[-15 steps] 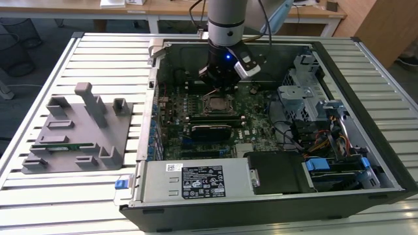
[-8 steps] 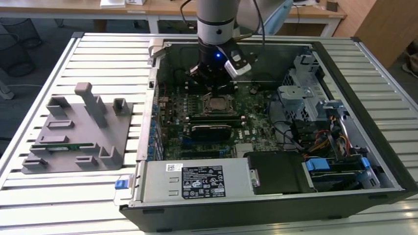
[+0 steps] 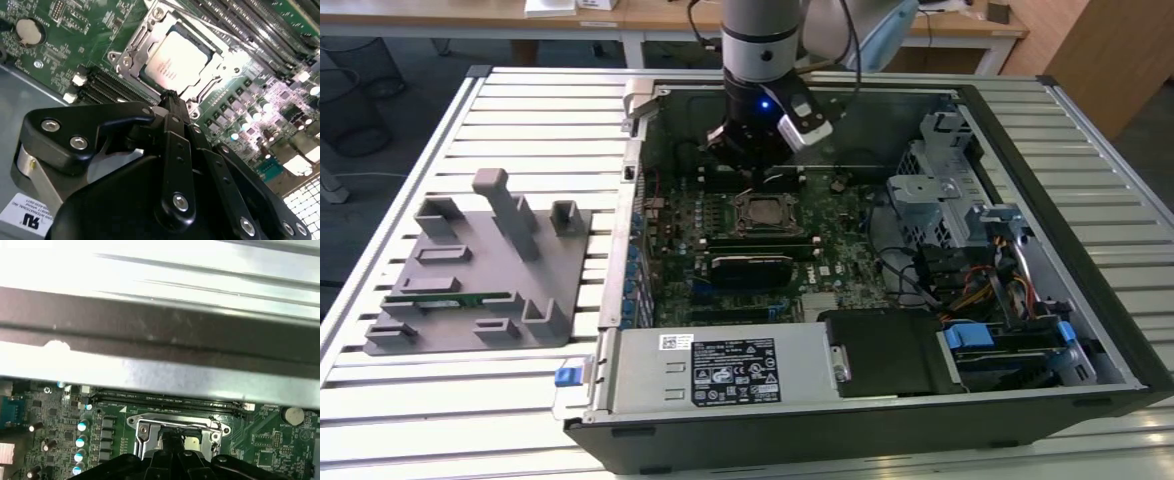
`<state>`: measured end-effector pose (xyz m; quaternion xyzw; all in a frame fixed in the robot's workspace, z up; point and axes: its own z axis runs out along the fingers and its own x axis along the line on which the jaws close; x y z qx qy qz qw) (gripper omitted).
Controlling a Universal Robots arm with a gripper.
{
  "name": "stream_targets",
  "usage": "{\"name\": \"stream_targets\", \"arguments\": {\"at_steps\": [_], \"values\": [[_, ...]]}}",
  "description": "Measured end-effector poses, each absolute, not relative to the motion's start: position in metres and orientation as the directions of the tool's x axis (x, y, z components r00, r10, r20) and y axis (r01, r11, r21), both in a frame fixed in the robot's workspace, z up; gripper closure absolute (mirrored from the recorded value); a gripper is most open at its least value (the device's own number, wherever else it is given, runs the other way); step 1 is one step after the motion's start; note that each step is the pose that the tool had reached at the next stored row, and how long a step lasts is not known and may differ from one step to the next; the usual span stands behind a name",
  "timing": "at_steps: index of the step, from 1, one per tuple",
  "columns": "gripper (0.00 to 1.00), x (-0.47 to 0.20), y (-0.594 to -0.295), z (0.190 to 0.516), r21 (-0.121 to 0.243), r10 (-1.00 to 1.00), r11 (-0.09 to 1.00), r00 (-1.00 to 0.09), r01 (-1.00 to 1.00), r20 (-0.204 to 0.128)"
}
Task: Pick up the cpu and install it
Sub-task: 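Install the first cpu locking lever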
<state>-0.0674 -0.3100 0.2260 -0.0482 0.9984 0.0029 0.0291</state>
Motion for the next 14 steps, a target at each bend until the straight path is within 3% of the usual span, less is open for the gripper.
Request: {"name": "stream_targets", "arguments": {"at_steps": [14], "values": [[0.89,-0.06,-0.293,0.224,0.008,-0.096,0.995,-0.994,-0.096,-0.059]]}}
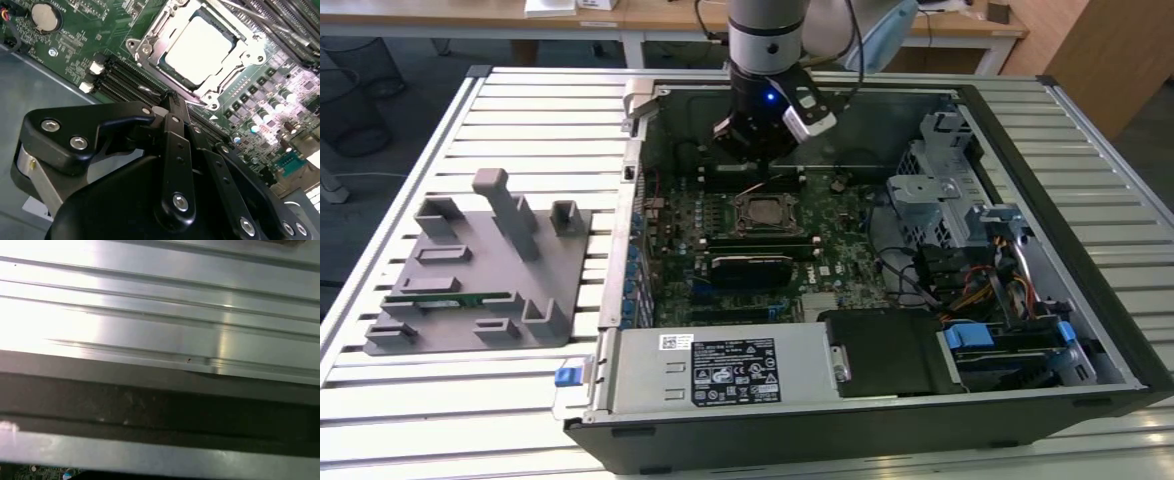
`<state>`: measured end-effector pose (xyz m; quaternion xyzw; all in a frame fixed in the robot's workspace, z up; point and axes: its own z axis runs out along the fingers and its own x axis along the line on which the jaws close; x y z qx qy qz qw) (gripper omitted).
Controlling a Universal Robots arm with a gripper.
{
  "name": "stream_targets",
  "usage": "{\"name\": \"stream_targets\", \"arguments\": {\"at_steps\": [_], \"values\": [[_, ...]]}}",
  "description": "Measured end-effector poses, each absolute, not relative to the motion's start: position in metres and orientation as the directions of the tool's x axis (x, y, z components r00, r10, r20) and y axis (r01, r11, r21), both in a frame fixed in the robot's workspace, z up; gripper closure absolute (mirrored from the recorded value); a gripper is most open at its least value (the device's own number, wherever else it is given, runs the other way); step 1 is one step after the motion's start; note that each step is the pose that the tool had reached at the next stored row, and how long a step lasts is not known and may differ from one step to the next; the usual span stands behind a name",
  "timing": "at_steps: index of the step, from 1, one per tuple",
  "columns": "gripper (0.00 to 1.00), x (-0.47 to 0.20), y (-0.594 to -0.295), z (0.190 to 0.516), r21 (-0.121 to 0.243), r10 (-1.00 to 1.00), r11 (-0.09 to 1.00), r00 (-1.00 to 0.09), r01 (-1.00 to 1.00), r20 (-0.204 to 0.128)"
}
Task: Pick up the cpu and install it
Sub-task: 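Install the first cpu locking lever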
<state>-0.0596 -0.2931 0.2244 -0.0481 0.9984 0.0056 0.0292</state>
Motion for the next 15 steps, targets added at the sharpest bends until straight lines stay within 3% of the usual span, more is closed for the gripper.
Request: {"name": "stream_targets", "arguments": {"at_steps": [15], "values": [[0.89,-0.047,-0.288,0.222,0.008,-0.096,0.995,-0.994,-0.096,-0.059]]}}
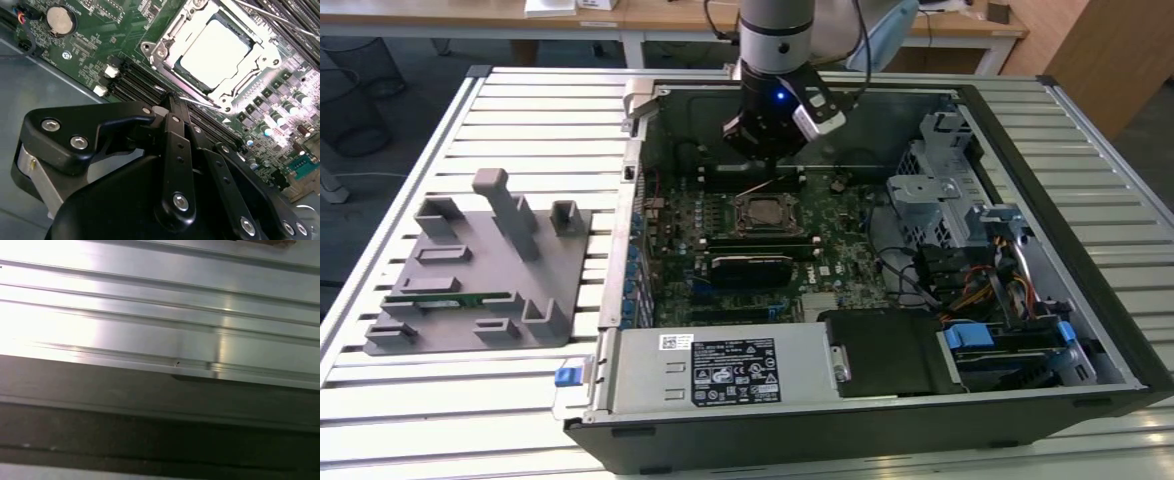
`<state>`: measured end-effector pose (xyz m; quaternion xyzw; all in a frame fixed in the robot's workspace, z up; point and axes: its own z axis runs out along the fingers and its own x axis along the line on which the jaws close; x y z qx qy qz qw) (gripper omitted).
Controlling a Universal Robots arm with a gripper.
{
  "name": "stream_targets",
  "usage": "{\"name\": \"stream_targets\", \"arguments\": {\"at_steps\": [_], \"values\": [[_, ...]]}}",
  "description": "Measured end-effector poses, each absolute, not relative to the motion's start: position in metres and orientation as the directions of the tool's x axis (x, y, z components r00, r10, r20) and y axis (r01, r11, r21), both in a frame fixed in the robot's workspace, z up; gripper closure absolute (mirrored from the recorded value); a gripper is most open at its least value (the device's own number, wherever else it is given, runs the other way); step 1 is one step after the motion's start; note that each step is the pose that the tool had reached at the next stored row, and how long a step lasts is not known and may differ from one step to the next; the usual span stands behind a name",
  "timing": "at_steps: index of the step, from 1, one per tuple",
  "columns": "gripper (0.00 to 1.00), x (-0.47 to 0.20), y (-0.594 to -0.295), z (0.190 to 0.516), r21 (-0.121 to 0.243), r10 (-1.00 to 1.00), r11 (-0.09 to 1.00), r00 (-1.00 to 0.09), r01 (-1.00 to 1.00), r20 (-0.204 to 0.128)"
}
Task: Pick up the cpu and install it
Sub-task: 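Install the first cpu locking lever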
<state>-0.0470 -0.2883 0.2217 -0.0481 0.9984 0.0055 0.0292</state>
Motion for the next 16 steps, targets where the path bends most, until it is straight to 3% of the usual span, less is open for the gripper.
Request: {"name": "stream_targets", "arguments": {"at_steps": [16], "values": [[0.89,-0.038,-0.289,0.208,0.008,-0.096,0.995,-0.994,-0.096,-0.057]]}}
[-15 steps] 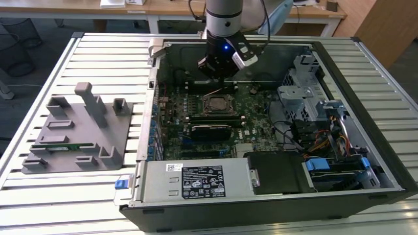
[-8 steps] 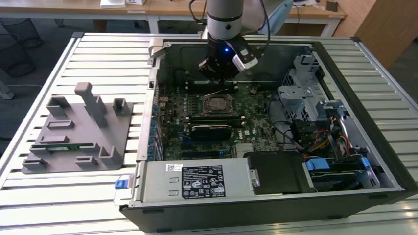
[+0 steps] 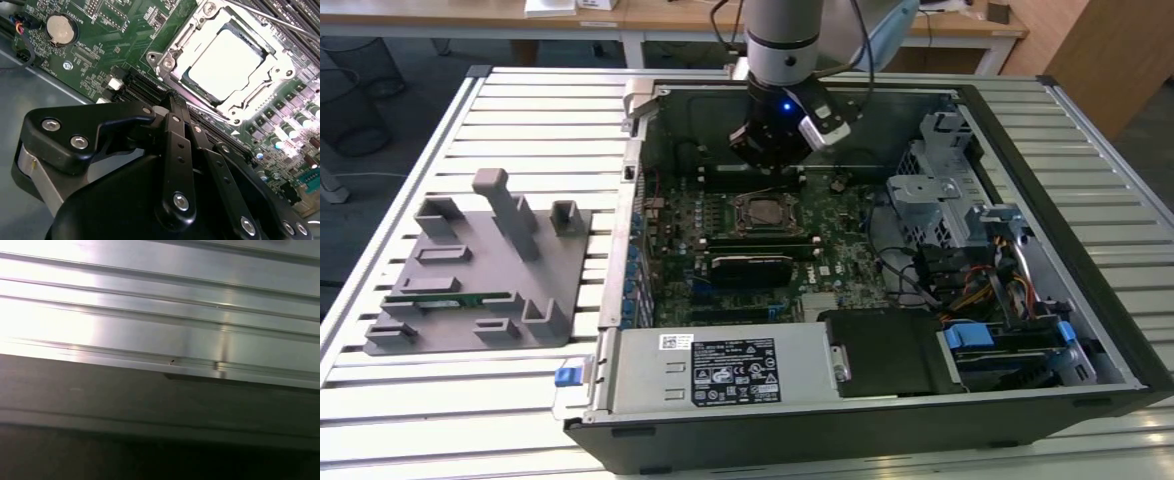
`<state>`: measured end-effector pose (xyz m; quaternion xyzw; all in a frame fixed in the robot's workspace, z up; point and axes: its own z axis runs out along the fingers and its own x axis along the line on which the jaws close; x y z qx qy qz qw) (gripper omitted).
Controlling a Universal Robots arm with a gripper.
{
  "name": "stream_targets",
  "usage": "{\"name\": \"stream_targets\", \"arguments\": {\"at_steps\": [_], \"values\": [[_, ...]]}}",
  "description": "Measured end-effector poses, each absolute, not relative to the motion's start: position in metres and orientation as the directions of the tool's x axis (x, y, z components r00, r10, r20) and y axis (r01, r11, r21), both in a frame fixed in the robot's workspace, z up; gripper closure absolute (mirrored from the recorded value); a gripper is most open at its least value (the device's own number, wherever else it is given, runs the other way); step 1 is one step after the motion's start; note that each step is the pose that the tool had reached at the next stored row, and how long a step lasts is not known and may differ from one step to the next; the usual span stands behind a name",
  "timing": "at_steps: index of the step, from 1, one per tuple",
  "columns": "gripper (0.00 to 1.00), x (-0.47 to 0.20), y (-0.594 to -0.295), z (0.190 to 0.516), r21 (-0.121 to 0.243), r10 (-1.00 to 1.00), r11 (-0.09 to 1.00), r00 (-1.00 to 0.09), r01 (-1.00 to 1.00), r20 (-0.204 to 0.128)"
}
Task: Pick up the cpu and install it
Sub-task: 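Install the first cpu locking lever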
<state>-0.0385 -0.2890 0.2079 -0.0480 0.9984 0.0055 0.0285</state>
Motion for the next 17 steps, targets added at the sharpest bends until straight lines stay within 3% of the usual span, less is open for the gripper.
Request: {"name": "stream_targets", "arguments": {"at_steps": [17], "values": [[0.89,-0.0347,-0.2894,0.2019,0.008,-0.096,0.995,-0.994,-0.096,-0.05]]}}
